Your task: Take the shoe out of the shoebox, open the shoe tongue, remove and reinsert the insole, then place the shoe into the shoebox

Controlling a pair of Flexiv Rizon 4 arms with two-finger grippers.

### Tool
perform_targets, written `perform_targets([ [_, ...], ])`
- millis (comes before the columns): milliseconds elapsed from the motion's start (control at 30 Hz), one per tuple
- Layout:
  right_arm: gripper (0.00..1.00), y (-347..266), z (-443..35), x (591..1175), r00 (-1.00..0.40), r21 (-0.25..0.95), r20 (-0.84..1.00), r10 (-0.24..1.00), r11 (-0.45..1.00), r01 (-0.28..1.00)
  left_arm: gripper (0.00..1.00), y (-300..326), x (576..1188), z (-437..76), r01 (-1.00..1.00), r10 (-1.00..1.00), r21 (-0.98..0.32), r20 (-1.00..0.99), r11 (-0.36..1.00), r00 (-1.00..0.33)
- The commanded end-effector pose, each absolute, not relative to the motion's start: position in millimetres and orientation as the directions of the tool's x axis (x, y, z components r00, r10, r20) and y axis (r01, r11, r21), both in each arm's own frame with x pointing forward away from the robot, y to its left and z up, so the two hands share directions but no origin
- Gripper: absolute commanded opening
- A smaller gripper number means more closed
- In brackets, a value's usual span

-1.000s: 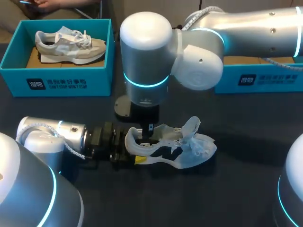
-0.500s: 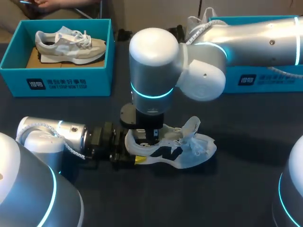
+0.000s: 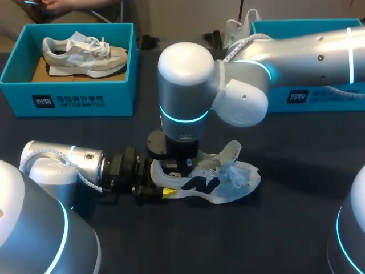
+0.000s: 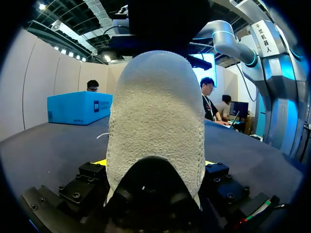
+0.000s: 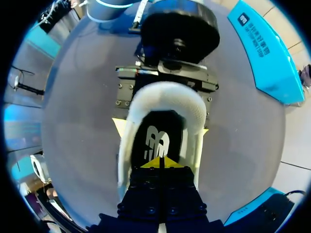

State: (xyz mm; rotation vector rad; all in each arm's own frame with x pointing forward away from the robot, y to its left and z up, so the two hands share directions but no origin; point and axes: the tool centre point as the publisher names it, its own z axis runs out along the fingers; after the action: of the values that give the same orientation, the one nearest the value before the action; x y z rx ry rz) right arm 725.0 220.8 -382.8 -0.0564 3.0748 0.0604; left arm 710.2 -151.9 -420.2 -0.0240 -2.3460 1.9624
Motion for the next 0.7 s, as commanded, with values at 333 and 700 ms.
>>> perform_targets([
  [333, 0.00, 191, -388, 729, -0.997, 0.027, -0.066, 0.027, 0.999, 0.025, 0.00, -152, 710, -421, -0.041, 0.063, -0.983, 0.053, 0.177, -0.997],
  [700, 0.08, 174, -390, 733, -0.996, 0.005, -0.061, 0.064, 0.998, 0.064, 0.00, -152, 710, -421, -0.041, 0.063, -0.983, 0.053, 0.177, -0.997],
])
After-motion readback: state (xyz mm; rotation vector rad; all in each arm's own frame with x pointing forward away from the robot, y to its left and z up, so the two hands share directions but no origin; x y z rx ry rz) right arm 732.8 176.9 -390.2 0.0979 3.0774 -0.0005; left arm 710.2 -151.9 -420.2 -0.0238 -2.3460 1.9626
